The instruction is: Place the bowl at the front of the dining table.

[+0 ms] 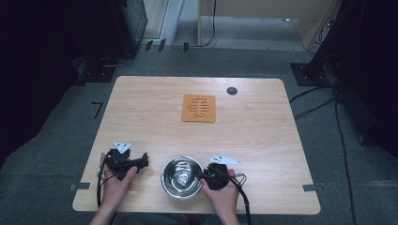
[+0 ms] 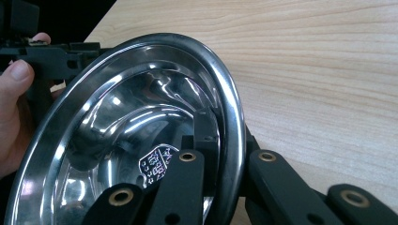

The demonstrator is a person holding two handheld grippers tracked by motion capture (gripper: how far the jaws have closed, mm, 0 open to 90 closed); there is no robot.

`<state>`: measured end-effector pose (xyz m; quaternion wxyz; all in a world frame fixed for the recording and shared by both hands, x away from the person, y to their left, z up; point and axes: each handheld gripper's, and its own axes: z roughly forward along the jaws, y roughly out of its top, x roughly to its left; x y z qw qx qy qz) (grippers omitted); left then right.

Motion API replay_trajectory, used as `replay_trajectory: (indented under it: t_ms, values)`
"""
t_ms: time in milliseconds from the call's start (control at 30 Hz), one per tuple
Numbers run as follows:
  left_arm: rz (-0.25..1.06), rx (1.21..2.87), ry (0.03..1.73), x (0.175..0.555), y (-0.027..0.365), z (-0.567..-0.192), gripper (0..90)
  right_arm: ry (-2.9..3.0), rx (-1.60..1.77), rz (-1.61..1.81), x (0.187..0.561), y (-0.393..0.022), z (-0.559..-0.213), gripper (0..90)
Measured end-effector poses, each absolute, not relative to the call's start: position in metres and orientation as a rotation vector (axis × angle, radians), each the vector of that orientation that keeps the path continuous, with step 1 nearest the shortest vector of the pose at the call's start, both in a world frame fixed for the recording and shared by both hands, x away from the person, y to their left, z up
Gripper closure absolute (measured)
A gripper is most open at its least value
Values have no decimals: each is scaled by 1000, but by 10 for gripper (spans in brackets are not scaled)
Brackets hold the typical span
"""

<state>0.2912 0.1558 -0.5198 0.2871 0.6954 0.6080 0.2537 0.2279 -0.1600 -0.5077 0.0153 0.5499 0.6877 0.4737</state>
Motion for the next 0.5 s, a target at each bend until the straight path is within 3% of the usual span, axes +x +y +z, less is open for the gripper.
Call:
replay_trajectory:
  t_ms: [500]
  values:
    - [676, 1860, 1621, 292, 156, -520, 0, 2092, 1721, 1483, 235, -171, -497, 875]
